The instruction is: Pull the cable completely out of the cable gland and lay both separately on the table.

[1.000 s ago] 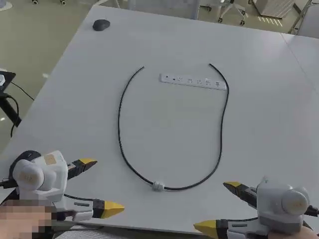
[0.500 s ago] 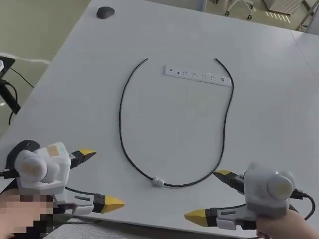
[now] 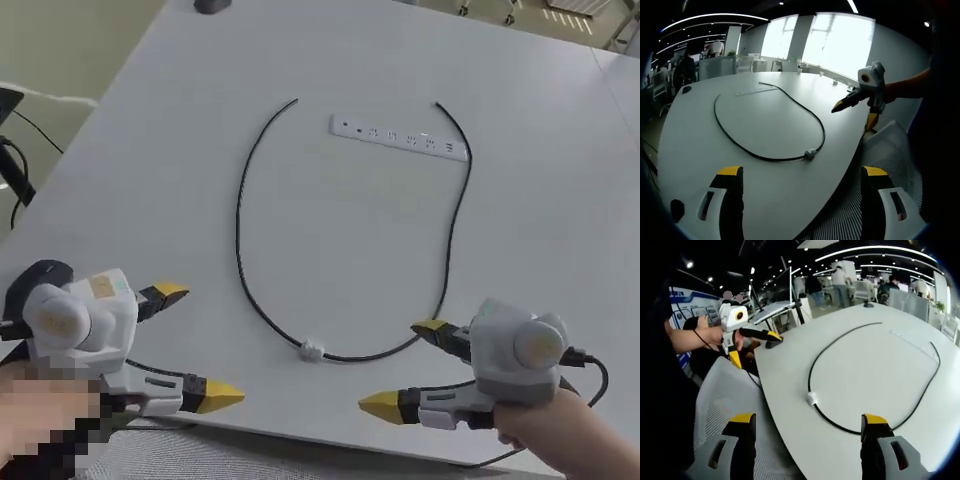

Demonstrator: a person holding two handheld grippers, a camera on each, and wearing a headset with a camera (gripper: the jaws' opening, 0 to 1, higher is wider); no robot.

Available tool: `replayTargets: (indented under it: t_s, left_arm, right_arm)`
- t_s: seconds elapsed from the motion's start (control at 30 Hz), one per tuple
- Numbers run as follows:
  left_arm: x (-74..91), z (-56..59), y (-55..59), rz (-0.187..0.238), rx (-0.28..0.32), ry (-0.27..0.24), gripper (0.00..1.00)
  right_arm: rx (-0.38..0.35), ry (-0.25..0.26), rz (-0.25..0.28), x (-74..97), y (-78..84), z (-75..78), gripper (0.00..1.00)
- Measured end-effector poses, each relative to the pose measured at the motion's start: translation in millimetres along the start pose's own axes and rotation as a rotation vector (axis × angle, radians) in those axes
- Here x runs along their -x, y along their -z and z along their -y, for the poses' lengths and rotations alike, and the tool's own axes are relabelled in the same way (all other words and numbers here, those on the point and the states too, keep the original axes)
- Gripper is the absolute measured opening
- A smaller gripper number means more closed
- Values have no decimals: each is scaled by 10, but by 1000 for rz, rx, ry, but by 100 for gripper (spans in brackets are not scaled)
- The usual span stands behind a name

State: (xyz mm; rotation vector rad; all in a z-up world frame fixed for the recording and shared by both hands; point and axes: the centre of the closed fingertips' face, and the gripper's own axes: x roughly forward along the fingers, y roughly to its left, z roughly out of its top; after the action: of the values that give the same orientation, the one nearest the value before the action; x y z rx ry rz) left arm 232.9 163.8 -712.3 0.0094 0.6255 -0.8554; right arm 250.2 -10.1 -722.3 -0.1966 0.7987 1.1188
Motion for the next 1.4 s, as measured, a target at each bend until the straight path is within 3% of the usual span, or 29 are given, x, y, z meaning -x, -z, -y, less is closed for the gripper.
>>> replayTargets:
  t_s: [0.73,0.97,1.4]
  left_arm:
    - [-14,47,132,-25,14,-3,96]
    - [-34,26,143,-17,31,-9,96]
    - [-80,10,182,-26,30,0,96]
  right_arm:
    - [123,-54,-107,-440,-108,16,71]
    - [193,-79,-180,-603,-58,-13,63]
    - [228,-110,-269,-879,27,42,49]
